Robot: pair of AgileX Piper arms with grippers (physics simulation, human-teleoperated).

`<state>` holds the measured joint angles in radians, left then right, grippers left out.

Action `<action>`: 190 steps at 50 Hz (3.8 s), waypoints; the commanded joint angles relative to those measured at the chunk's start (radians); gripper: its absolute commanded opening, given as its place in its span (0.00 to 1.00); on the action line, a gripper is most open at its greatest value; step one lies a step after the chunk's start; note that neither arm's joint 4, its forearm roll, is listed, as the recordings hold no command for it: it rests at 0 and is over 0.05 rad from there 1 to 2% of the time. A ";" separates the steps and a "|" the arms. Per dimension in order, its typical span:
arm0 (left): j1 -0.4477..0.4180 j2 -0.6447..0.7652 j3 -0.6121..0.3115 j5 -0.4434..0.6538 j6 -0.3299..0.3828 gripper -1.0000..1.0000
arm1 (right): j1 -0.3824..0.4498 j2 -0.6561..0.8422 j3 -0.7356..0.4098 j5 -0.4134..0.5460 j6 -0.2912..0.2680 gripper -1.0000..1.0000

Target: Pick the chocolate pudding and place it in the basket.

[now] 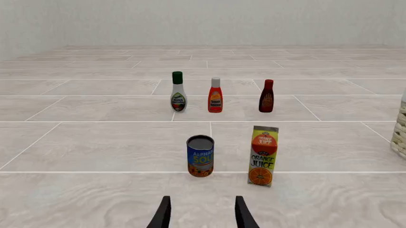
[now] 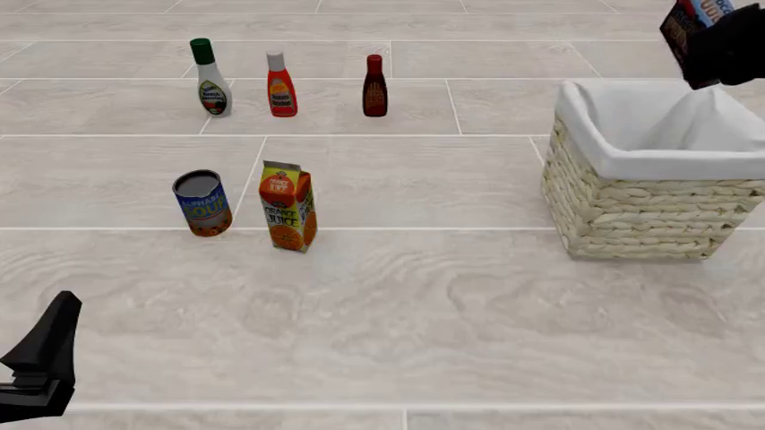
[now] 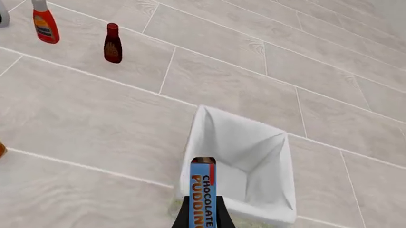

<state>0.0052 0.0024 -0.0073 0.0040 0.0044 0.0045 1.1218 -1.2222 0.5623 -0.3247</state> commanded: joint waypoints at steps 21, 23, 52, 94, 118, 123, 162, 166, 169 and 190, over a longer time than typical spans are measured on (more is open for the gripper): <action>0.000 0.000 0.001 -0.001 0.000 1.00 | -0.089 0.193 -0.239 0.162 -0.061 0.00; 0.000 0.000 0.001 -0.001 0.000 1.00 | -0.077 0.218 -0.282 0.203 -0.047 0.00; 0.000 0.000 0.001 -0.001 0.000 1.00 | -0.128 0.450 -0.660 0.503 -0.228 0.00; 0.000 0.000 0.001 -0.001 0.000 1.00 | -0.161 0.770 -1.030 0.657 -0.288 0.00; 0.000 0.000 0.001 -0.001 0.000 1.00 | -0.159 0.884 -1.120 0.657 -0.291 0.00; 0.001 0.000 0.001 -0.001 0.000 1.00 | -0.162 0.903 -1.132 0.657 -0.293 0.00; 0.001 0.000 0.001 -0.001 0.000 1.00 | -0.176 0.916 -0.931 0.522 -0.299 0.00; 0.001 0.000 0.001 -0.001 0.000 1.00 | -0.177 0.919 -0.920 0.514 -0.301 0.00; 0.000 0.000 0.001 -0.001 0.000 1.00 | -0.180 0.916 -0.897 0.500 -0.306 0.00; 0.001 0.000 0.001 0.000 0.000 1.00 | -0.203 0.910 -0.786 0.429 -0.329 0.00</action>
<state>0.0053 0.0024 -0.0073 0.0042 0.0044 -0.1868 2.0338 -2.0551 1.0247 -0.6517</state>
